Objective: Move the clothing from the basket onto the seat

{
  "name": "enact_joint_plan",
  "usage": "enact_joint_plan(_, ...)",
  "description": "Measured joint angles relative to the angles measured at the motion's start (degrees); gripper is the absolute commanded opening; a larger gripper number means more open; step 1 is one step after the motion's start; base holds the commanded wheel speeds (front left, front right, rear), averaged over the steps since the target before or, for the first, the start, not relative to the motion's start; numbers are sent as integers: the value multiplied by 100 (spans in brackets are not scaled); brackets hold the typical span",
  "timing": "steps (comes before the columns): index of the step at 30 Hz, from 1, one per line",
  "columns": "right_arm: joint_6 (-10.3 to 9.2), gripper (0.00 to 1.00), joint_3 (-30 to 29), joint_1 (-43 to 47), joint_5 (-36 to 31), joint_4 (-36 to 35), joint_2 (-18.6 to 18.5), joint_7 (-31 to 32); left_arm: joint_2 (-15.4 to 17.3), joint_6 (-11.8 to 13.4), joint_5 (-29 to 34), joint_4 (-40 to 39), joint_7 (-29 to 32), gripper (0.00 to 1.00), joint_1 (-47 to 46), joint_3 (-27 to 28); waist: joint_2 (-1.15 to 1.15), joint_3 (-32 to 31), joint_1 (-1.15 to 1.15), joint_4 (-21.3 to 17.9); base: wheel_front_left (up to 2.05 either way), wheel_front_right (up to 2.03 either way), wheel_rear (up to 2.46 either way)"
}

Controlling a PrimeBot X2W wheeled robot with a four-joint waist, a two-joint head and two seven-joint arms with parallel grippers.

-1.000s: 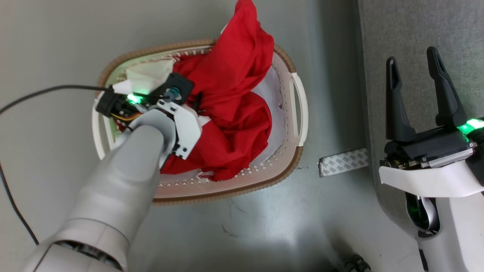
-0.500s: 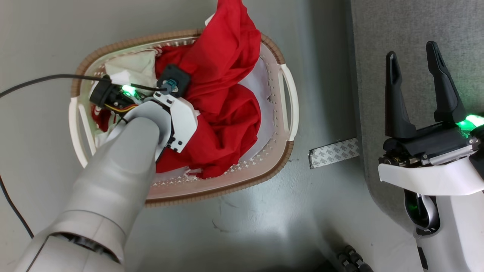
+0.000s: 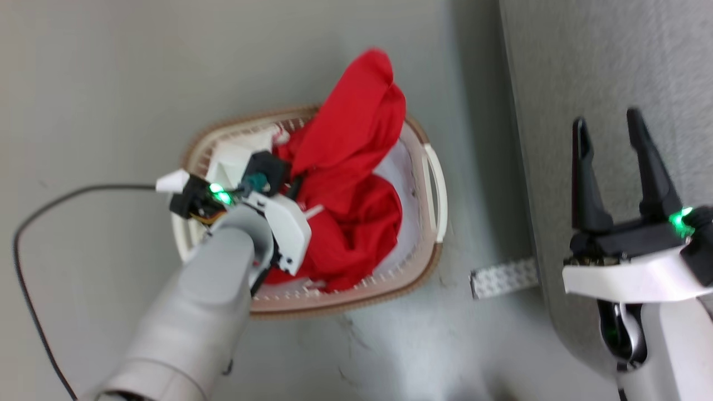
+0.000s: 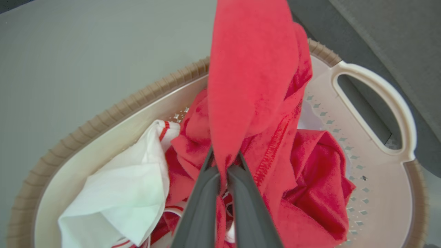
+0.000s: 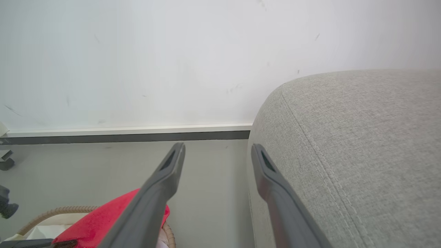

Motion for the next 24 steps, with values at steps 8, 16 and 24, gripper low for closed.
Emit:
enact_joint_plan(8,0,100,-109,615,-38,399,1,0,-13,-79,-780,-984,-55,0,915,-325,0,-1202,0,297,0,0,0)
enact_joint_plan(16,0,100,-96,1232,-58,743,-3,0,-14,-88,-1558,-1798,34,0,1546,-455,0,-2490,-1,529,0,0,0)
enact_joint_plan(24,0,100,35,1685,-11,992,-43,0,101,5,-1900,-2804,268,0,1913,-268,0,-3556,-2,661,0,0,0)
